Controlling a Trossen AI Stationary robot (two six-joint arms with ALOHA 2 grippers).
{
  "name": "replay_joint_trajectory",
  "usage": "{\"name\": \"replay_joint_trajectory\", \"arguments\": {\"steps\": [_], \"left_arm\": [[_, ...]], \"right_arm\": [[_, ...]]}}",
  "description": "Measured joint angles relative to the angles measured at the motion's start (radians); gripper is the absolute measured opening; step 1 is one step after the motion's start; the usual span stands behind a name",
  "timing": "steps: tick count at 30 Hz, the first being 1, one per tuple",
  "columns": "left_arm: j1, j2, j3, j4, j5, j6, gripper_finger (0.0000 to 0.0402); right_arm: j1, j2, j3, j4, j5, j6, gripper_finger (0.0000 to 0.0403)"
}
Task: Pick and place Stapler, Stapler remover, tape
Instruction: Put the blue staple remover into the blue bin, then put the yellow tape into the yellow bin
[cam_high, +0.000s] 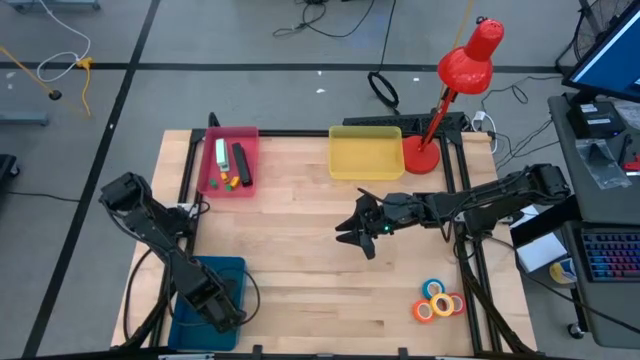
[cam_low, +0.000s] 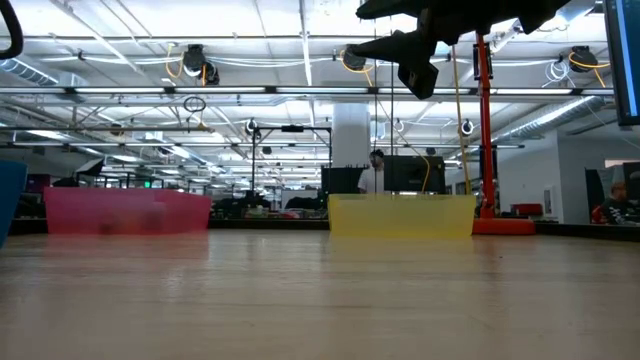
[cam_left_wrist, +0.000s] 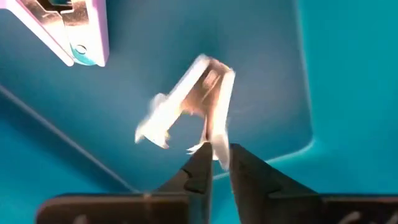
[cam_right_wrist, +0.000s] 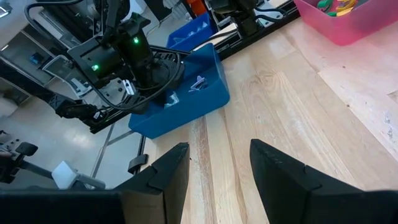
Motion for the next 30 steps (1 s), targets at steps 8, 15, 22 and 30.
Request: {"name": "replay_joint_trajectory", "arguments": {"steps": [8, 15, 22, 30], "left_arm": [[0.000, -0.025, -0.001, -0.001, 0.000, 0.013, 0.0132], [-0.001, -0.173, -0.001, -0.028, -0.230, -0.032, 0.0156], [0.001, -0.348, -0.001, -0.011, -0.741, 0.102, 0.0157], [0.059, -0.439, -0.001, 0.114, -1.084, 0.516, 0.0157]], "right_arm": [[0.000, 0.000, 0.000, 0.001, -0.025, -0.001, 0.0160], [0.001, 0.000, 0.000, -0.019, -0.205, -0.030, 0.0160], [0.001, 0.000, 0.000, -0.160, -0.380, 0.086, 0.0160], [0.010, 0.000, 0.000, -0.446, -0.656, 0.477, 0.0160]]}}
